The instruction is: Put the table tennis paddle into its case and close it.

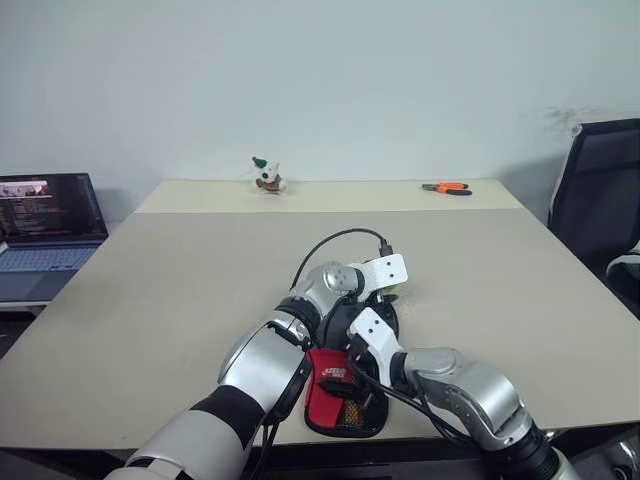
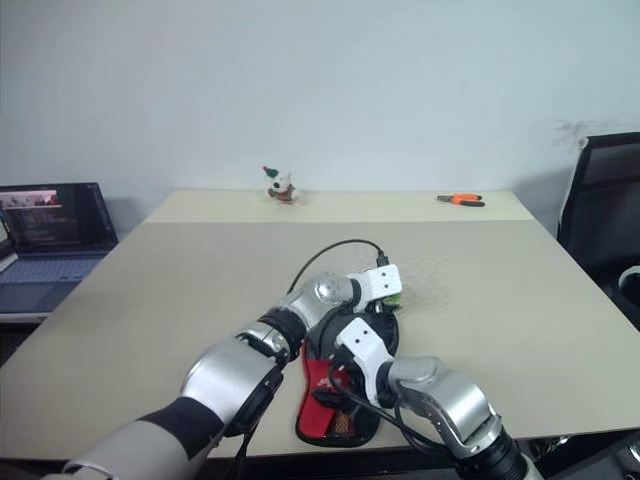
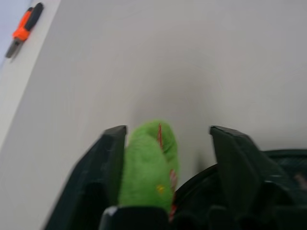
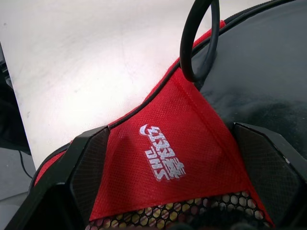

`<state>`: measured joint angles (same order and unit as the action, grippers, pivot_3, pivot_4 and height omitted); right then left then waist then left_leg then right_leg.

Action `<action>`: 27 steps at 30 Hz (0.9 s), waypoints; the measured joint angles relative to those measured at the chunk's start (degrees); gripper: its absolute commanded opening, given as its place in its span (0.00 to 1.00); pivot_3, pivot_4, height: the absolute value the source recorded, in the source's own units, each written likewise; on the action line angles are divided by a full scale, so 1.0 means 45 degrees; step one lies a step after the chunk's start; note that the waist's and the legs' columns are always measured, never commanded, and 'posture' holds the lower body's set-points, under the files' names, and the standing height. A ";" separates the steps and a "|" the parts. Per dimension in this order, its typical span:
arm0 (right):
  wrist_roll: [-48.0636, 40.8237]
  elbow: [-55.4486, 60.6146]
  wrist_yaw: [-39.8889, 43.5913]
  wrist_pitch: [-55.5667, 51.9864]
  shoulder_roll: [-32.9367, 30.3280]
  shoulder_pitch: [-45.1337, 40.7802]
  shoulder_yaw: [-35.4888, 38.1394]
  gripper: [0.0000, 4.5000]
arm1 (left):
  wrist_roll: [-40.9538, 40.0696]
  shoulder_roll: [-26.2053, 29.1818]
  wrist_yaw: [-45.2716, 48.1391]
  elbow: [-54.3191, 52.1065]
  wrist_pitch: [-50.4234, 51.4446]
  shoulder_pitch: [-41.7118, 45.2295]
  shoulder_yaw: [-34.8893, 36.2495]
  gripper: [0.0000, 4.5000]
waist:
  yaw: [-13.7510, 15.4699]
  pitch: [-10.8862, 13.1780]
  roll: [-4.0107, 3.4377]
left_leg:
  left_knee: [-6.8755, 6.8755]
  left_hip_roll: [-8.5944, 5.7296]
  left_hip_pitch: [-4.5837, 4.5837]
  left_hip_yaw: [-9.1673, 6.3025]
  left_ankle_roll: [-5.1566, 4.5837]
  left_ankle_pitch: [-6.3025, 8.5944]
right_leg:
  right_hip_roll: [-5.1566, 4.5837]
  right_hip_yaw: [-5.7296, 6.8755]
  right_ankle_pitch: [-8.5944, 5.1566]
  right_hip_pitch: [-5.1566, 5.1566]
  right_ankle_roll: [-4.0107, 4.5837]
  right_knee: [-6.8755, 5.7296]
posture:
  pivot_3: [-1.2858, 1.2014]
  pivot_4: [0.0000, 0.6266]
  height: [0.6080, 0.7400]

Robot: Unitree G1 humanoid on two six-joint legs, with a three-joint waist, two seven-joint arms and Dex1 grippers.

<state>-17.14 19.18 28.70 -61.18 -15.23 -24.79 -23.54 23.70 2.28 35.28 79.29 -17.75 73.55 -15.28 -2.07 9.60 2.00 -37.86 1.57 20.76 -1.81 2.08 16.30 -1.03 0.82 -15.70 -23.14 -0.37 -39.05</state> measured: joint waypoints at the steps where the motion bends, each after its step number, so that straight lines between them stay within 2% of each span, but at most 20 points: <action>1: -0.0017 -0.0089 0.0019 -0.0007 0.0022 -0.0059 0.0020 1.00 | -0.0097 0.0143 0.0058 -0.0034 -0.0062 0.0000 0.0034 0.67 | -0.0005 -0.0001 -0.0001 | 0.0000 0.0002 -0.0004 0.0000 0.0000 0.0000 | 0.0002 -0.0002 0.0000 0.0000 0.0000 -0.0002 | 0.52 0.24 1.00; 5: -0.0165 -0.0457 0.0031 -0.0145 0.0340 -0.0295 0.0356 1.00 | -0.0620 0.1113 0.0039 -0.0230 -0.0342 -0.0003 0.0638 0.67 | -0.0031 0.0000 -0.0002 | -0.0003 0.0008 -0.0010 0.0002 -0.0001 -0.0002 | 0.0005 -0.0003 0.0004 -0.0001 -0.0005 -0.0008 | 0.52 0.24 1.00; 12: -0.0648 -0.0549 0.0018 -0.0947 0.0502 -0.0582 0.1018 1.00 | -0.2589 0.3624 0.0775 -0.1898 -0.0227 -0.0141 0.2551 0.67 | -0.0003 0.0003 -0.0007 | -0.0005 0.0011 0.0002 -0.0003 0.0002 -0.0003 | 0.0000 -0.0001 0.0014 -0.0006 -0.0007 0.0001 | 0.52 0.24 1.00; 17: -0.1164 -0.0050 0.0001 -0.1841 0.0393 -0.0575 0.1697 1.00 | -0.5602 0.5437 0.2283 -0.3932 0.2706 -0.2104 0.5093 0.67 | -0.0004 0.0004 -0.0018 | 0.0000 0.0011 0.0015 0.0001 0.0002 -0.0001 | -0.0011 -0.0006 0.0045 -0.0021 0.0048 0.0008 | 0.52 0.24 1.00; 21: -0.1505 0.0147 -0.0001 -0.2245 -0.0025 -0.0638 0.2157 1.00 | -0.7130 0.6491 0.3165 -0.6776 0.5288 -0.5043 0.6052 0.67 | 0.0102 0.0022 -0.0006 | 0.0002 0.0016 0.0063 -0.0066 0.0003 0.0001 | -0.0027 0.0000 0.0046 -0.0032 0.0055 0.0021 | 0.52 0.24 1.00; 23: -0.1749 0.0241 0.0077 -0.2529 -0.0299 -0.0669 0.2497 1.00 | -0.8468 0.6652 0.4024 -0.9945 0.7024 -0.6985 0.6265 0.67 | 0.0180 0.0026 -0.0006 | -0.0004 0.0029 0.0099 -0.0123 0.0007 -0.0001 | -0.0054 -0.0006 0.0036 -0.0031 0.0040 0.0023 | 0.52 0.24 1.00; 27: -0.2489 0.0486 0.0675 -0.3070 -0.1299 -0.0802 0.3152 1.00 | -1.0081 0.6646 0.4661 -1.4091 0.9414 -0.8937 0.6087 0.67 | 0.0418 0.0041 -0.0013 | -0.0029 -0.0004 0.0132 -0.0204 0.0007 -0.0002 | -0.0073 -0.0006 0.0038 -0.0030 0.0024 0.0036 | 0.52 0.24 1.00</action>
<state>-28.34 21.37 31.74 -74.99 -21.07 -28.40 -9.36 -21.67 32.19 56.26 15.88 24.61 33.33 12.11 -0.19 9.79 1.95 -37.99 1.55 21.36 -2.73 2.12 16.29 -1.37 0.79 -15.53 -23.27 -0.26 -38.89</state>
